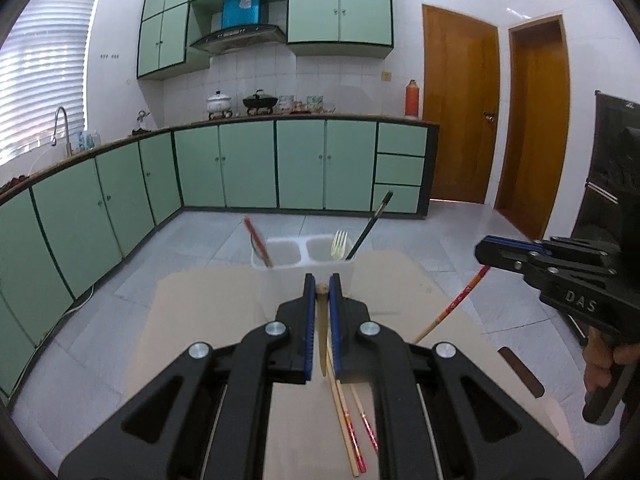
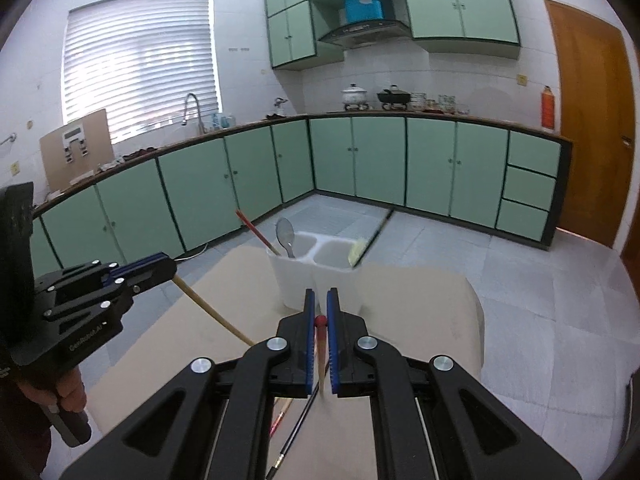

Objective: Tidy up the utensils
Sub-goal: 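Lift both chopsticks and lower them into the white holder, then open both tools to release the chopsticks and withdraw from the holder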

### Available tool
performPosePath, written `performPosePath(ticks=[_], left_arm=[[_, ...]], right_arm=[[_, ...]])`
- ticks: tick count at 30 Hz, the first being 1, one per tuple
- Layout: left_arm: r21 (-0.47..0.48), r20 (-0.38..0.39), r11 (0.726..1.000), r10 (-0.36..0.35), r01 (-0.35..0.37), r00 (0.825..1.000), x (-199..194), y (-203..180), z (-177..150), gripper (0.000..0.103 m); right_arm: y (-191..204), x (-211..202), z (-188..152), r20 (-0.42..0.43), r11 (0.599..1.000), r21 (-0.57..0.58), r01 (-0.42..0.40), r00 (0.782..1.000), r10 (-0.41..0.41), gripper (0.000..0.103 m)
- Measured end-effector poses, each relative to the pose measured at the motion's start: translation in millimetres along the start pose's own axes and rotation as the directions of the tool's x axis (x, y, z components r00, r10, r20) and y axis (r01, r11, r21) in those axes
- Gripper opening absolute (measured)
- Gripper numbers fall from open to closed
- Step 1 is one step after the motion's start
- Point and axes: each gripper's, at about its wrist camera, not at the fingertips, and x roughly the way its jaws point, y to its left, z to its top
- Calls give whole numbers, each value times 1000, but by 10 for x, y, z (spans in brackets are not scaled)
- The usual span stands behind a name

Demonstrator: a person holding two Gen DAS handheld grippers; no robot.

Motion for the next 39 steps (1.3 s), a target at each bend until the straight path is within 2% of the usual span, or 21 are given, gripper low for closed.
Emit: performPosePath(ticks=[8,19,26,31,39], left_arm=[[-23,7,999,-42,42,999,-53,88,200,6],[-14,152,1000,-21,23,988,-212,232,804,6],[4,220,1000,24,-25,975,70,259,1260,6],[-10,180,1000,27,-25,983,511,312,1367,6],[-32,61,999,27,-25,998,1242,450,1169,6]], right_arm=[[-25,-10,333,3,997,-31,-64,998,64,6],[-99,-40,1055,109,995,-81,-60,992,68,6],[-221,246,1529,146,996,-84,-38,988,50,6],[-335,669,1599,90,997,-71,-28,995,34,6],[-373,1324,1400,-30,997,-60,-45,999,43,6]])
